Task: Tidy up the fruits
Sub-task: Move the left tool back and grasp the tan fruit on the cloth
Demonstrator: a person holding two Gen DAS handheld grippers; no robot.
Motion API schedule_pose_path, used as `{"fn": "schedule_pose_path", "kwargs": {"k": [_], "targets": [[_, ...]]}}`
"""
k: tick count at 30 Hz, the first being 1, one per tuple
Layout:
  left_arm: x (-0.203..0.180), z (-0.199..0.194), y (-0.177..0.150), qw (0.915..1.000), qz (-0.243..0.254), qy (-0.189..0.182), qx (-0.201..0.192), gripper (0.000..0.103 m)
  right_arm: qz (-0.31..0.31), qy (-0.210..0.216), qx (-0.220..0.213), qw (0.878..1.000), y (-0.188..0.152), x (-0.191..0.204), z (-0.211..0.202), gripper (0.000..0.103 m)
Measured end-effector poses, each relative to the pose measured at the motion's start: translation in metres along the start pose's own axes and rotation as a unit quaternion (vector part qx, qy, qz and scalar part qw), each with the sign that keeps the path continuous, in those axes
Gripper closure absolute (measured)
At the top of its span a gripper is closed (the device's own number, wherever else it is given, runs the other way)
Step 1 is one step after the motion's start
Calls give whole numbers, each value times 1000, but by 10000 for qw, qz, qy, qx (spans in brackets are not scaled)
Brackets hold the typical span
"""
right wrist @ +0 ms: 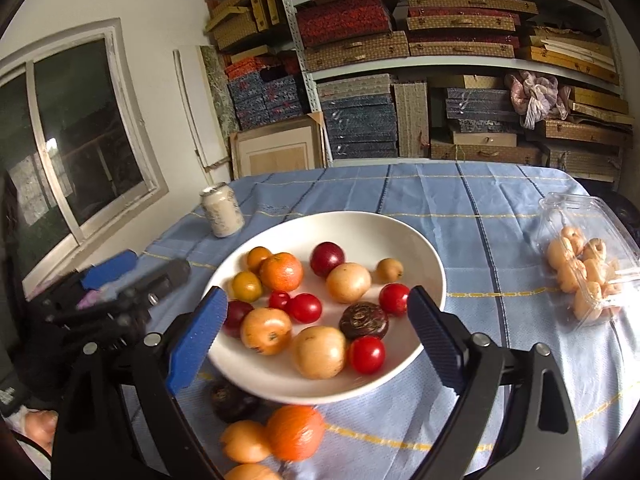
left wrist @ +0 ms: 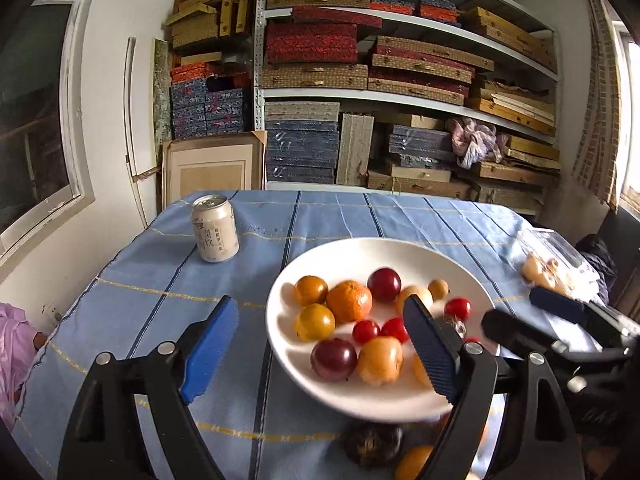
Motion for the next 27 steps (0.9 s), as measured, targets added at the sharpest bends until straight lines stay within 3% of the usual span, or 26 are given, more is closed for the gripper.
{"fn": "schedule_pose_path", "kwargs": {"k": [9,15,22,27], "targets": [[9,-49,-17,9989,440,162,-3,17,-383,-2,-41,9993,-15,19,-65,10],[11,-74,-29,9991,376,212,-55,11,-311,-65,34,9995,-48,11,-96,9],[8,-70,-53,9993,344,115,40,11,-351,-54,400,9986,-77,5,-100,9],[20,-50,-75,9984,99,-79,553,11,-434,2,590,9973,-88,9,-93,8]]}}
Point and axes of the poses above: each gripper's, at about its wrist camera, not at the fingertips, and z roughly the way its jaws point, x to its left, y to its top, the point moved 6 cm from there along z, roughly the way its jaws point, and after that the axes turned 15 degrees about -x, right-handed, at the moved point
